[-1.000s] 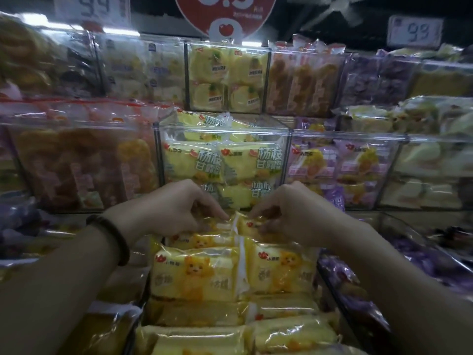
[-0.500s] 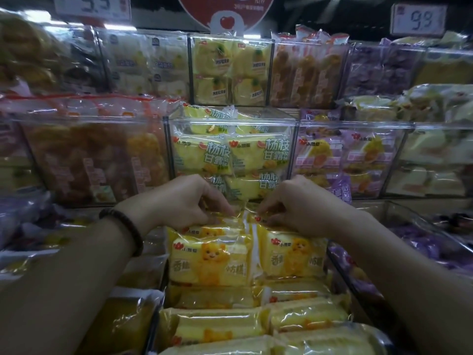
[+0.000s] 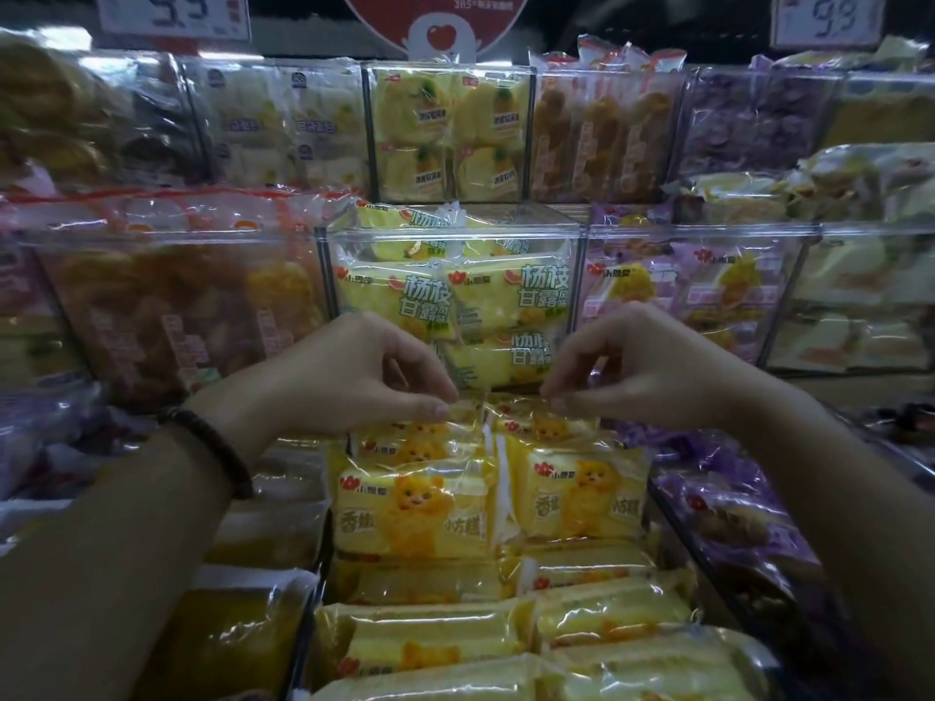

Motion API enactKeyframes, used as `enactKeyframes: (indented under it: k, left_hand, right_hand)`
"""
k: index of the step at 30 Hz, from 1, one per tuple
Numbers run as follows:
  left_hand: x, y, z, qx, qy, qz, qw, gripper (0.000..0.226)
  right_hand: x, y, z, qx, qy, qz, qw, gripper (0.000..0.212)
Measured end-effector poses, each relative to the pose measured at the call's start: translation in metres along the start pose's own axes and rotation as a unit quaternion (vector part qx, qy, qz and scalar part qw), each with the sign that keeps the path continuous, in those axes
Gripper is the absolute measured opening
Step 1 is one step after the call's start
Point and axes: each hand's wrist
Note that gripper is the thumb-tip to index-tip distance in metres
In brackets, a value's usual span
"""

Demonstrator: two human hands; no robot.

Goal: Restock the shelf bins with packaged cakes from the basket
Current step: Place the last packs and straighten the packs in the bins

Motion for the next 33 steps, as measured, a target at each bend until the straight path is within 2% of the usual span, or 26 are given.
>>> enactKeyframes:
  k: [4,9,12,15,21,23,25,29,33]
  left_hand:
    - [-0.004,0.006,-0.001,-0.001,-0.072,0.041,0.997,0.020]
    - [-0.004,0.008,-0.002,0.016,-0.091,0.037,0.995,0.027]
    - [-0.004,0.008,-0.002,0.033,-0.094,0.035,0.994,0.023]
    - [-0.002,0.007,-0.001,0.046,-0.099,0.025,0.994,0.019]
    - [0.000,0.006,-0.002,0.043,-0.105,0.015,0.993,0.016]
    - [-0.002,0.007,-0.002,0.046,-0.089,0.025,0.995,0.015]
    - [-0.005,0.008,-0.002,0.043,-0.068,0.044,0.996,0.016]
    - [-0.011,0.010,-0.002,0.038,-0.051,0.076,0.995,0.018]
    - [-0.002,0.012,-0.003,0.038,-0.031,0.059,0.997,0.020]
  right_hand:
    - [-0.005,0.001,-0.002,-0.037,-0.101,0.017,0.994,0.017]
    - [-0.008,0.000,-0.002,-0.049,-0.128,0.015,0.990,0.027]
    - [-0.014,-0.003,-0.003,-0.051,-0.144,-0.012,0.988,0.039]
    - [-0.017,-0.002,-0.002,-0.053,-0.129,-0.040,0.989,0.038]
    - [-0.018,-0.011,0.000,-0.075,-0.039,-0.100,0.991,0.036]
    - [-0.025,-0.014,0.001,-0.069,-0.038,-0.127,0.989,0.035]
    - [-0.032,-0.015,0.003,-0.061,-0.070,-0.134,0.987,0.034]
    - [-0.028,-0.018,0.002,-0.043,-0.116,-0.112,0.986,0.033]
    - [-0.007,-0.016,-0.003,-0.048,-0.073,-0.014,0.996,0.022]
Point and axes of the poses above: each hand's wrist, its own z-axis towards the middle knuckle, its own x-axis out of the back of the hand, y = z × x, and after that the axes turned 13 degrees about y, right-handed
